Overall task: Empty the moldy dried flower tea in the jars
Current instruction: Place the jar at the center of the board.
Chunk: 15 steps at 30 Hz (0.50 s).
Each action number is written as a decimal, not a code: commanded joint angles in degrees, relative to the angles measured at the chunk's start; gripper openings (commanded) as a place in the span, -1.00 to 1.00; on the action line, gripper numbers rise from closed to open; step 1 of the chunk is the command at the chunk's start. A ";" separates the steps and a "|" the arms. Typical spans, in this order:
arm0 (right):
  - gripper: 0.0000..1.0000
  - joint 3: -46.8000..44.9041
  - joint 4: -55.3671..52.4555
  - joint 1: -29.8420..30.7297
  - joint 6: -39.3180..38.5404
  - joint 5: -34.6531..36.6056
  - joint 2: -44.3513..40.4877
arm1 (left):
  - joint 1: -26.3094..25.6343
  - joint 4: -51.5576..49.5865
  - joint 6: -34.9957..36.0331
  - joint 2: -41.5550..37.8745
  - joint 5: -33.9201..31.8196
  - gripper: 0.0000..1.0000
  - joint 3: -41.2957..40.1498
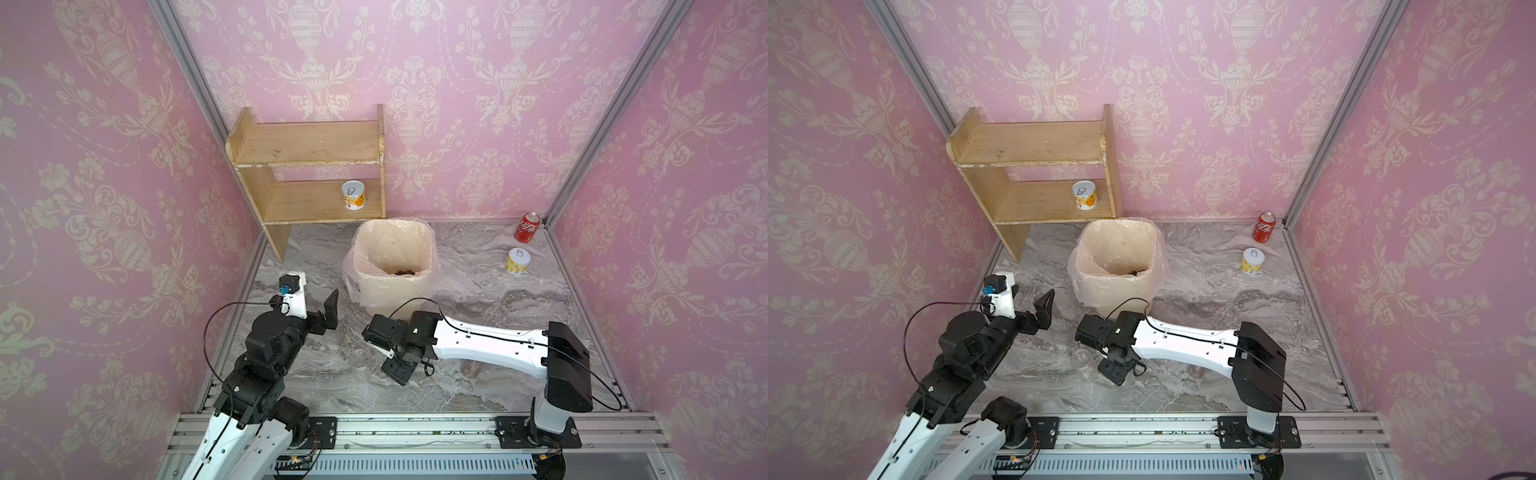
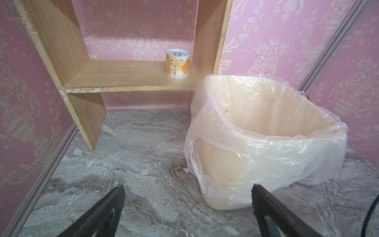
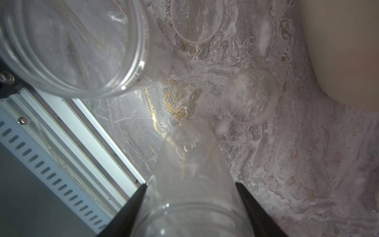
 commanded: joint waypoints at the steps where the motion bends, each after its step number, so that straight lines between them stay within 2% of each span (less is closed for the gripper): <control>1: 0.20 -0.93 1.85 -0.61 1.45 1.73 1.06 | 0.18 -0.24 -0.98 0.18 -0.77 0.99 -0.62; 15: 0.25 -1.81 4.33 -1.95 1.62 0.85 3.03 | 0.18 -0.09 -1.58 0.91 -0.34 0.99 -0.35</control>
